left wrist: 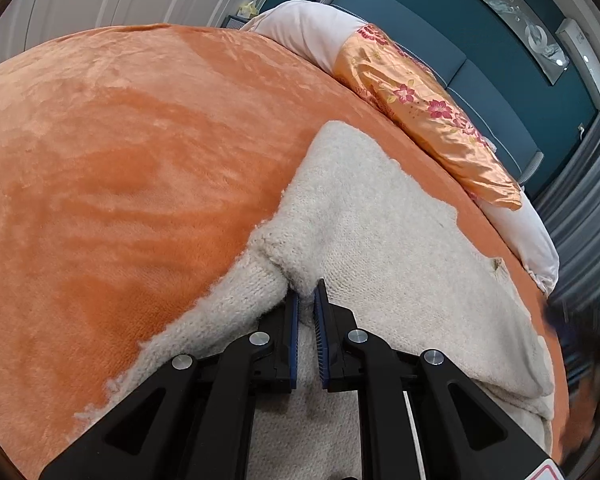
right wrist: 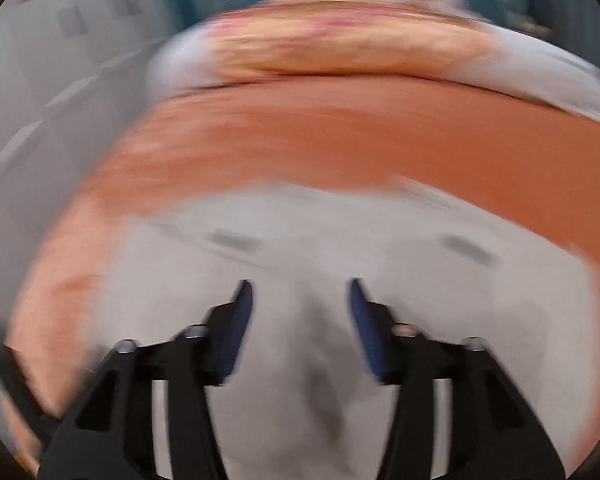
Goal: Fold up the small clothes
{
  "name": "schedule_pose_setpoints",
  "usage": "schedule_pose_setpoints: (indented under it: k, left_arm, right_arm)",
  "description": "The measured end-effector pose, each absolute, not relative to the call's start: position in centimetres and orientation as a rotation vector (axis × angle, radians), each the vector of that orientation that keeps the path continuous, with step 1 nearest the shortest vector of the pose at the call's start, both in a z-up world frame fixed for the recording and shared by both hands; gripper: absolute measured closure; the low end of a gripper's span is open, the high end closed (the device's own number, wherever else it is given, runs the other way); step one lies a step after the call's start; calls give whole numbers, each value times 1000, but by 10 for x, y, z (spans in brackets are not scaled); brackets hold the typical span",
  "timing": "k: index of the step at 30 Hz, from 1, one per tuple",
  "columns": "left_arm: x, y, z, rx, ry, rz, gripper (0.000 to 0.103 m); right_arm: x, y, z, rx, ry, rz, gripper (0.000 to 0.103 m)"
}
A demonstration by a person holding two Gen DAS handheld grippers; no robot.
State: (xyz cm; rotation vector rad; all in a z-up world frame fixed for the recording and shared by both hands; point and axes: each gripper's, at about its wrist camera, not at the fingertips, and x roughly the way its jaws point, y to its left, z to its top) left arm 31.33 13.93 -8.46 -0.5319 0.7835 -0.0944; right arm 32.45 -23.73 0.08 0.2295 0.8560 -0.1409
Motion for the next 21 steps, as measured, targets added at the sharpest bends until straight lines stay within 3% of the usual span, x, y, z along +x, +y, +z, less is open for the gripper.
schedule_pose_setpoints:
  k: [5, 6, 8, 9, 13, 18, 21]
  left_arm:
    - [317, 133, -80, -487, 817, -62, 92]
    - [318, 132, -79, -476, 827, -56, 92]
    - [322, 129, -74, -447, 864, -38, 92]
    - [325, 128, -68, -428, 892, -35, 92]
    - [325, 132, -54, -392, 924, -22, 94]
    - [327, 121, -61, -276, 976, 24, 92]
    - [324, 122, -46, -281, 1011, 16, 90]
  right_arm:
    - [277, -314, -34, 485, 918, -209, 48]
    - [278, -311, -38, 457, 932, -196, 58]
    - [280, -295, -32, 391, 938, -138, 92]
    - [280, -293, -22, 399, 920, -127, 96]
    - [259, -308, 21, 468, 754, -126, 97]
    - [266, -324, -55, 489, 947, -194, 97]
    - [243, -327, -26, 554, 899, -192, 93]
